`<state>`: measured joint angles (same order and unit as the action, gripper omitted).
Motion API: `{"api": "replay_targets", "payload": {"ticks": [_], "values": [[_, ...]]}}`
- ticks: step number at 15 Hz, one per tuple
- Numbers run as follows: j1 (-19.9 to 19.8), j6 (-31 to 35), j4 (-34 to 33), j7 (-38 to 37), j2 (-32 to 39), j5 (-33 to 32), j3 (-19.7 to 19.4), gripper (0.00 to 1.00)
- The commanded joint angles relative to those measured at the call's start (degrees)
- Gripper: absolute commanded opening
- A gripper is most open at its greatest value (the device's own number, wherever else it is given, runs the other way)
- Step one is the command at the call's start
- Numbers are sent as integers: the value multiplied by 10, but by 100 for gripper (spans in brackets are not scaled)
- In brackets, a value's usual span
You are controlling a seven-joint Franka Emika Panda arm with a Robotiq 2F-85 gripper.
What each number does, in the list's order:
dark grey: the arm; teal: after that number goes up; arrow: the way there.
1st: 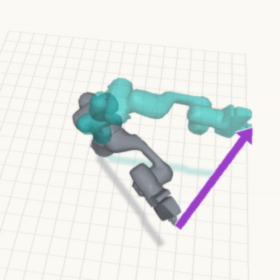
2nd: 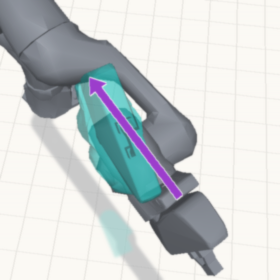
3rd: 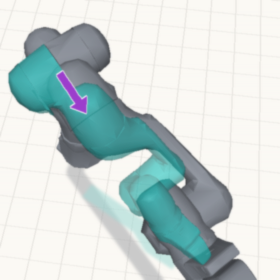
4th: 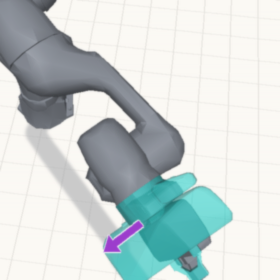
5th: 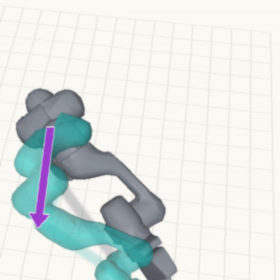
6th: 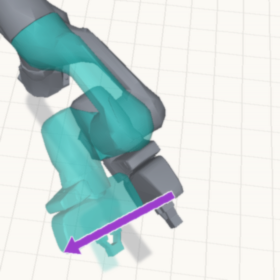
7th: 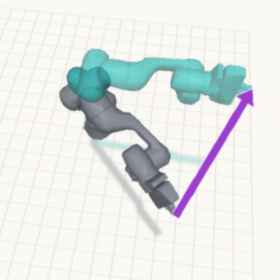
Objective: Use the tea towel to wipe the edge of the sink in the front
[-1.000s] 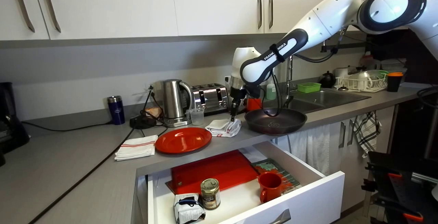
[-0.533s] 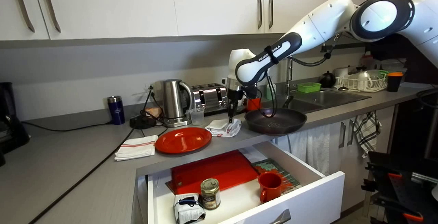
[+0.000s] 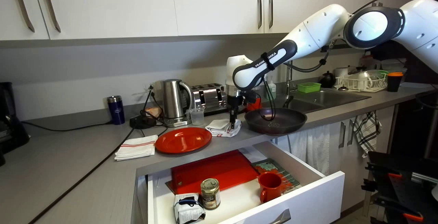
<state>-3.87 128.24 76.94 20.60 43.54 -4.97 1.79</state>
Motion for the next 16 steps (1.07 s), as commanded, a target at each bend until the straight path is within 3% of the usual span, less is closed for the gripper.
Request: {"api": "replay_targets", "payload": {"ticks": [1,8,9,11,16], "values": [[6,-37,-46,7,35,-12,-2,100],[6,-50,-59,7,46,-17,-3,100],[6,-51,-60,8,46,-16,-2,75],[6,-49,-61,8,46,-16,-2,67],[4,-48,-66,11,45,-14,0,27]]}}
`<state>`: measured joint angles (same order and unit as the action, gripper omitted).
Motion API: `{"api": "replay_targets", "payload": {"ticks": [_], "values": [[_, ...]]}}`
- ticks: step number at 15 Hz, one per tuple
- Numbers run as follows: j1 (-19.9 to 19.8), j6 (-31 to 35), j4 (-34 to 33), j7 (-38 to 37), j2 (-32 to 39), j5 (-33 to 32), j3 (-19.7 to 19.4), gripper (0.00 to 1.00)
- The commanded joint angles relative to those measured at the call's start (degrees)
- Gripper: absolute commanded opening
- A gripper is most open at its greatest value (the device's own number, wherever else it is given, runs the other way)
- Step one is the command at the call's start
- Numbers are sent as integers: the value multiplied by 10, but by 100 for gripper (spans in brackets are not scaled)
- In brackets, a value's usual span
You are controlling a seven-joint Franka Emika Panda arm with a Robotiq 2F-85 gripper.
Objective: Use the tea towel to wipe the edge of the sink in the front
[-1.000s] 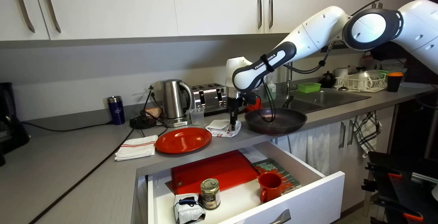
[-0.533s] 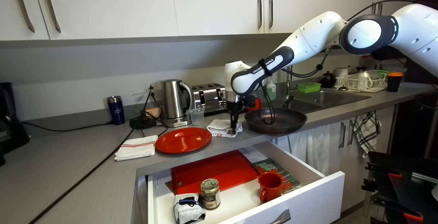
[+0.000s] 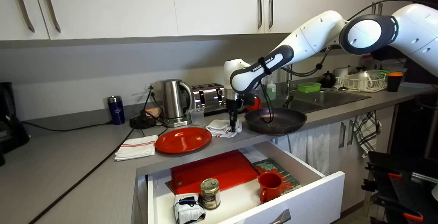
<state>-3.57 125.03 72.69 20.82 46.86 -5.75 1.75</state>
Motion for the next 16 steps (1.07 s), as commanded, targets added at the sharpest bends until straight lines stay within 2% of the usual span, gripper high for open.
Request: {"api": "replay_targets", "payload": {"ticks": [1,2,5,7,16], "values": [[1,-15,-23,9,11,-6,1,19],[1,-15,-24,10,11,-5,2,12],[-1,-14,-26,12,9,-4,2,3],[-2,-12,-25,13,6,-2,3,8],[-7,4,-19,21,-39,6,11,7]]}}
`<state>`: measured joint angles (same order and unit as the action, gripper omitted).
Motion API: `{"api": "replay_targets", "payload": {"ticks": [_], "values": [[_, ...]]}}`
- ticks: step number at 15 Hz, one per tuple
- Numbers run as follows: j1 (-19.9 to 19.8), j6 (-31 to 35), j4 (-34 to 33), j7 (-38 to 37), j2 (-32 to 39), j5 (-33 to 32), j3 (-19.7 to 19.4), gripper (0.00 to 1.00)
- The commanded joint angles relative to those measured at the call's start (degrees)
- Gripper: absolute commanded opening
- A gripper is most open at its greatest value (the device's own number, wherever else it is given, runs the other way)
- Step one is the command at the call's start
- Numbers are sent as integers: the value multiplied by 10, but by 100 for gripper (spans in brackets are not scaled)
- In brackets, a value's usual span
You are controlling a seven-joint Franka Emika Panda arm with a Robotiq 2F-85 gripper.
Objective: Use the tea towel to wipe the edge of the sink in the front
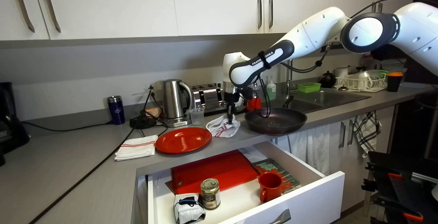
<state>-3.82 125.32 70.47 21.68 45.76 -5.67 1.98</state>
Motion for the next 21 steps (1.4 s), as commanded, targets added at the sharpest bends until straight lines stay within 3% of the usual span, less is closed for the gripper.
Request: {"api": "replay_targets", "payload": {"ticks": [1,13,21], "values": [[-4,6,6,12,-38,6,10,7],[-22,111,93,2,-189,36,12,7],[-26,137,230,-109,-302,47,-30,7]]}}
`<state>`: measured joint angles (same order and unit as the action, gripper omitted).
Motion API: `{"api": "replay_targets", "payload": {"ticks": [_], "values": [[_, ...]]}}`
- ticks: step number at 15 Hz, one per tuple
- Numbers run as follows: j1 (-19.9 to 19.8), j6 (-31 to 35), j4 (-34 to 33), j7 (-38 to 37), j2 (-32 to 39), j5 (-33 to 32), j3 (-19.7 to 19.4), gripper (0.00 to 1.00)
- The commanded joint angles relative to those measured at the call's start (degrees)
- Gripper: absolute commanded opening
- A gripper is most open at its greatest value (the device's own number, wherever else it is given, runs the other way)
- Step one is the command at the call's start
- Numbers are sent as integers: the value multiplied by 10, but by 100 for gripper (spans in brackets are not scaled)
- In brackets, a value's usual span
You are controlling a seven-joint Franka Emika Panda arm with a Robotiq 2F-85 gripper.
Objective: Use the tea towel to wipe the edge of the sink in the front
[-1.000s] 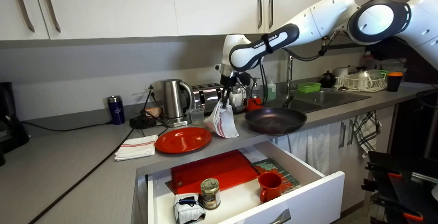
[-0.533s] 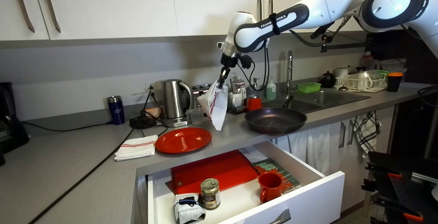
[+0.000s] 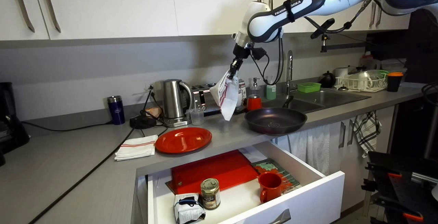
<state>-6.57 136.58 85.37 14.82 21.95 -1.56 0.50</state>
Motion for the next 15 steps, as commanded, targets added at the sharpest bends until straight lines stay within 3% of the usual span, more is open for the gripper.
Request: {"api": "replay_targets", "payload": {"ticks": [1,15], "values": [[2,27,97,-54,-77,3,-21,7],[-28,105,407,-190,-285,-18,-98,7]]}}
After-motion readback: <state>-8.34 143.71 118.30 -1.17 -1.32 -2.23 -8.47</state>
